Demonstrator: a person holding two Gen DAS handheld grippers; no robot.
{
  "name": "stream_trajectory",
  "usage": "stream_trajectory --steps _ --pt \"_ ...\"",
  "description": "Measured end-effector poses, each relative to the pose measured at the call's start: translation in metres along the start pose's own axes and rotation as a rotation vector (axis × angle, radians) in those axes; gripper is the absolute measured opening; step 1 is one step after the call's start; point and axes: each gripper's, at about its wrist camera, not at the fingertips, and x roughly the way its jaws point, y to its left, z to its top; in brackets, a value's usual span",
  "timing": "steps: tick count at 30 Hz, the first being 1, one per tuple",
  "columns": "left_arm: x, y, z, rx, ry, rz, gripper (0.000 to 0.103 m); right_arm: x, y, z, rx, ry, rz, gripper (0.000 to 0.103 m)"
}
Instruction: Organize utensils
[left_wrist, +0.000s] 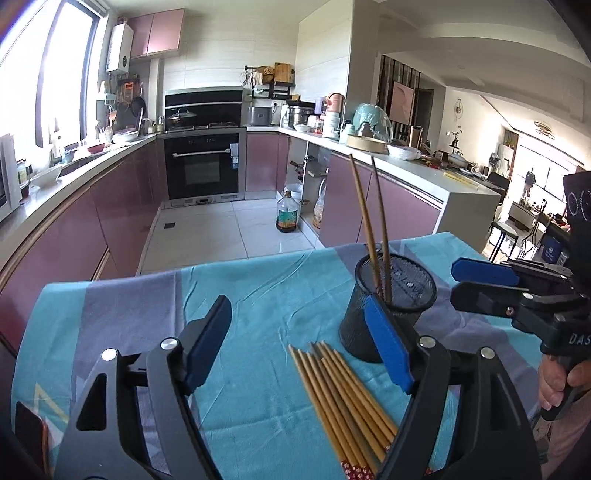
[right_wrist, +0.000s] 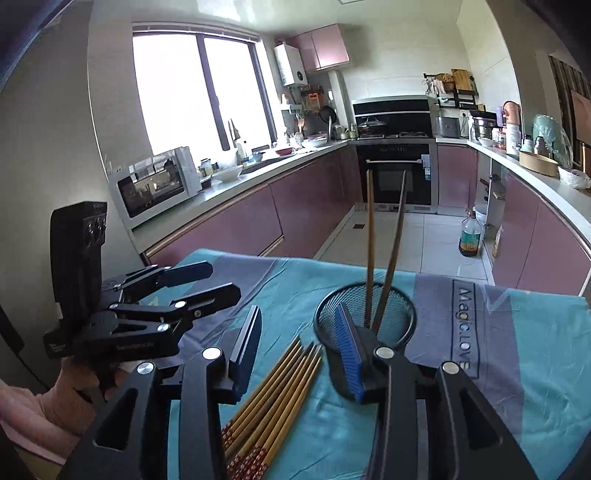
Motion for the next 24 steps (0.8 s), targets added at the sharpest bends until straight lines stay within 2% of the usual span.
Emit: stream_trajectory --steps 5,7,13,24 --pt "0.001 0.019 -0.04 -0.028 0.083 0.027 0.074 0.025 0.005 -0.034 0.028 0.11 -0.009 0.039" --pt "0.004 0.023 -0.055 -0.037 0.115 0.031 0.074 0.034 0.004 -0.044 0.035 0.143 -0.043 0.039" --pt "0.021 0.019 -0.09 -0.024 0.215 0.064 0.074 0.049 0.007 -0.067 0.056 0.218 -0.069 0.039" --pt "0.045 -0.001 -0.103 0.005 0.295 0.063 0.074 0.059 0.008 -0.079 0.078 0.253 -0.092 0.039"
